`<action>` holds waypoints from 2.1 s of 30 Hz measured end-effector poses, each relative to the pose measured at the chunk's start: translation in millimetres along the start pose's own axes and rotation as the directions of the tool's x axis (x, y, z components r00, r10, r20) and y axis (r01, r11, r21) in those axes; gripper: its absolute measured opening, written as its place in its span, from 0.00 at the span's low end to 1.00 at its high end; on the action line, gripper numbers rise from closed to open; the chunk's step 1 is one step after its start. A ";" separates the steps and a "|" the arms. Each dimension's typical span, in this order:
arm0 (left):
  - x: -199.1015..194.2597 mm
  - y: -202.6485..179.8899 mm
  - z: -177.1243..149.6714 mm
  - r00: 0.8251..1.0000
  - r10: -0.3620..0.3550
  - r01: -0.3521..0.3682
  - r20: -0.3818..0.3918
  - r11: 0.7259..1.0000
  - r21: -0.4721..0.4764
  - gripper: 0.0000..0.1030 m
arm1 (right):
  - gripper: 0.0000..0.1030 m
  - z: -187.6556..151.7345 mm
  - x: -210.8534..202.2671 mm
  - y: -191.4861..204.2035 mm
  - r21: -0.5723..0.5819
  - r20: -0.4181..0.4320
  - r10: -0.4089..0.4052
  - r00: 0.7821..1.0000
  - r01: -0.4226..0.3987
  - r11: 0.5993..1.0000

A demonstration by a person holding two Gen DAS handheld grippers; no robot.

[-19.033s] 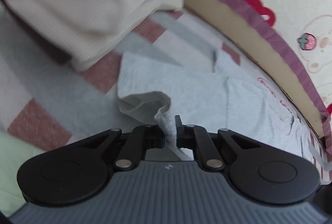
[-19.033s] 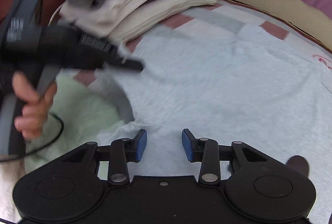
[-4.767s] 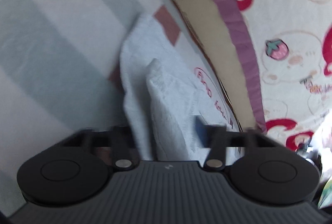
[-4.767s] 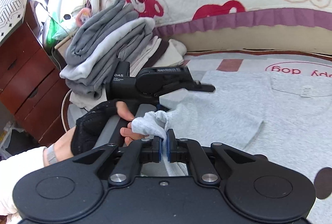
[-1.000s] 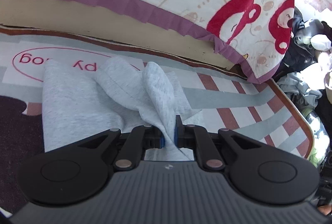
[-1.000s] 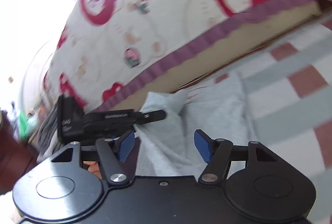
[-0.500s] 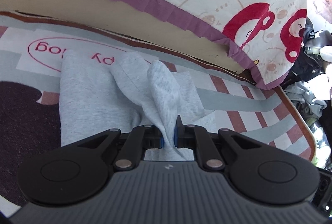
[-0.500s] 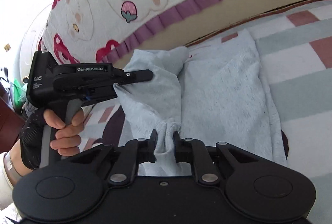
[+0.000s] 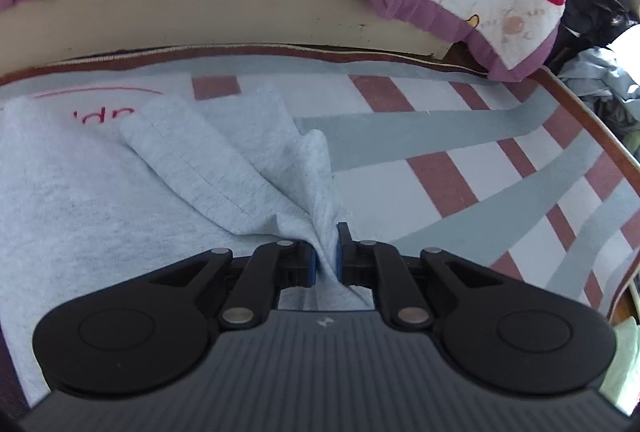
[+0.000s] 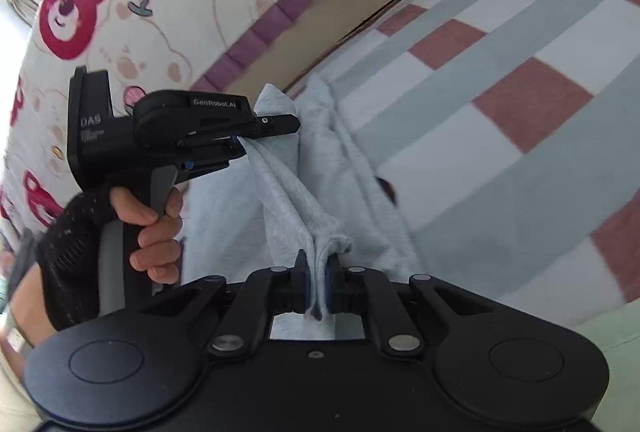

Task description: Fold clothes

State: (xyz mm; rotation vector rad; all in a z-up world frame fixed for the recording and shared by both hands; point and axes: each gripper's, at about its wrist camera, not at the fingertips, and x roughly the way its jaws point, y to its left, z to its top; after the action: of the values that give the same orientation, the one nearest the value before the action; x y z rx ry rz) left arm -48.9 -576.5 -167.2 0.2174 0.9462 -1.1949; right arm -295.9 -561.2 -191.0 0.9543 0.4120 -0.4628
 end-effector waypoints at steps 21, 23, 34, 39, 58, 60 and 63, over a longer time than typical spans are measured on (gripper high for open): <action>-54.6 38.6 -14.7 0.973 -0.192 0.201 0.127 0.977 -0.068 0.64 | 0.05 -5.8 1.9 15.0 -0.255 0.024 -0.224 0.974 0.223 0.941; -64.6 55.6 -27.4 0.983 -0.145 0.155 0.116 0.984 -0.088 0.65 | 0.05 -6.0 -0.5 15.7 -0.272 0.026 -0.227 0.974 0.225 0.936; -109.7 109.6 -94.3 0.986 0.169 -0.168 -0.012 0.984 0.062 0.65 | 0.22 14.2 -17.8 41.3 -0.336 0.136 -0.289 0.948 0.318 0.886; -122.3 134.8 -96.4 0.992 0.126 -0.126 -0.004 0.992 -0.023 0.66 | 0.52 58.7 2.5 65.1 -0.437 0.020 -0.178 0.984 0.169 0.883; -66.0 207.0 -27.1 0.989 -0.084 0.097 0.122 0.990 -0.105 0.66 | 0.19 165.1 172.5 2.0 -0.039 -0.161 -0.140 0.977 0.136 0.990; -54.6 209.8 -18.9 0.986 -0.100 0.117 0.135 0.986 -0.121 0.68 | 0.20 164.8 175.1 -1.3 -0.015 -0.156 -0.134 0.979 0.133 0.991; -40.7 216.2 -7.2 0.978 -0.121 0.146 0.168 0.979 -0.143 0.58 | 0.13 166.0 172.8 3.9 -0.050 -0.128 -0.080 0.989 0.074 0.996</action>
State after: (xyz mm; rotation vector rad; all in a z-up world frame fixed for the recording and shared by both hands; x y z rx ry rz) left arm 131.3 -458.2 -211.6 -0.0662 0.9198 -1.2363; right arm -129.0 -733.2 -193.8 0.9300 0.5760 -0.4609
